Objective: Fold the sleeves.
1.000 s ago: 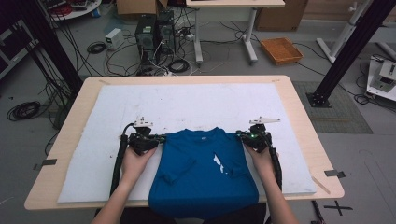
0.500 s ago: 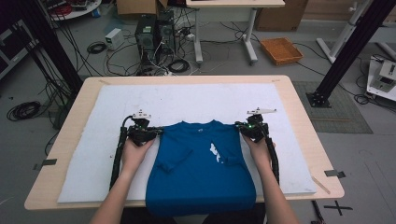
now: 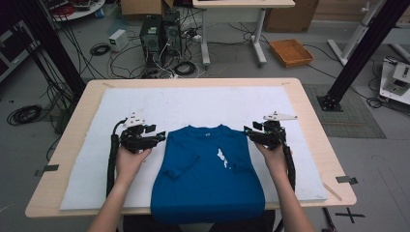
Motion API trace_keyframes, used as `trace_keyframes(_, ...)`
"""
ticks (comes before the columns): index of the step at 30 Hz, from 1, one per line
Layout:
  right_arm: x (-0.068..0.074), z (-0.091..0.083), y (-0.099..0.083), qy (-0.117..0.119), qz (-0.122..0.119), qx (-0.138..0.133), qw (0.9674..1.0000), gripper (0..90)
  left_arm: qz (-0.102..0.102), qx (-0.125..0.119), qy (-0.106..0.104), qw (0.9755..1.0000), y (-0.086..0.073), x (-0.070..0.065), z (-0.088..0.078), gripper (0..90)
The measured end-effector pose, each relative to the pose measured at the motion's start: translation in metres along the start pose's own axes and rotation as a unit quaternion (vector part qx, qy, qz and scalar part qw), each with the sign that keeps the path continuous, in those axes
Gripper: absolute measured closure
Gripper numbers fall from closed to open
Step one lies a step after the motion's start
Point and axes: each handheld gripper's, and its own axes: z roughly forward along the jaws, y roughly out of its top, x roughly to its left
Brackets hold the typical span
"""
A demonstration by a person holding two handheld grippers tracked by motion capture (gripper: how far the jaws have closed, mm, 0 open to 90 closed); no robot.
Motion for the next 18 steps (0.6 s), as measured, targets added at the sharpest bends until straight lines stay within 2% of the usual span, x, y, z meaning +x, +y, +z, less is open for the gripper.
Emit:
trace_keyframes(3, 0.005, -0.017, -0.001, -0.001, -0.026, -0.014, 0.9996, 46.5, 0.007, -0.020, 0.009, 0.9997, 0.002, 0.002, -0.010, 41.8)
trace_keyframes(4, 0.006, -0.028, -0.003, 0.000, -0.033, -0.029, 0.9990, 45.4, 0.008, -0.028, 0.008, 0.9996, 0.003, 0.003, -0.013, 39.8)
trace_keyframes(6, 0.006, -0.033, -0.004, -0.002, -0.034, -0.039, 0.9987, 44.5, 0.007, -0.034, 0.009, 0.9994, 0.003, 0.003, -0.014, 38.6)
trace_keyframes(8, 0.003, -0.039, -0.007, -0.002, -0.029, -0.050, 0.9983, 42.4, 0.017, -0.040, 0.009, 0.9990, 0.003, 0.002, -0.015, 38.5)
trace_keyframes(13, -0.009, -0.044, -0.009, 0.002, 0.000, -0.056, 0.9984, 37.5, 0.033, -0.047, 0.008, 0.9983, 0.004, -0.003, -0.018, 38.2)
trace_keyframes(18, -0.013, -0.044, -0.009, 0.002, 0.010, -0.057, 0.9983, 36.4, 0.028, -0.041, 0.007, 0.9987, 0.004, -0.004, -0.017, 38.2)
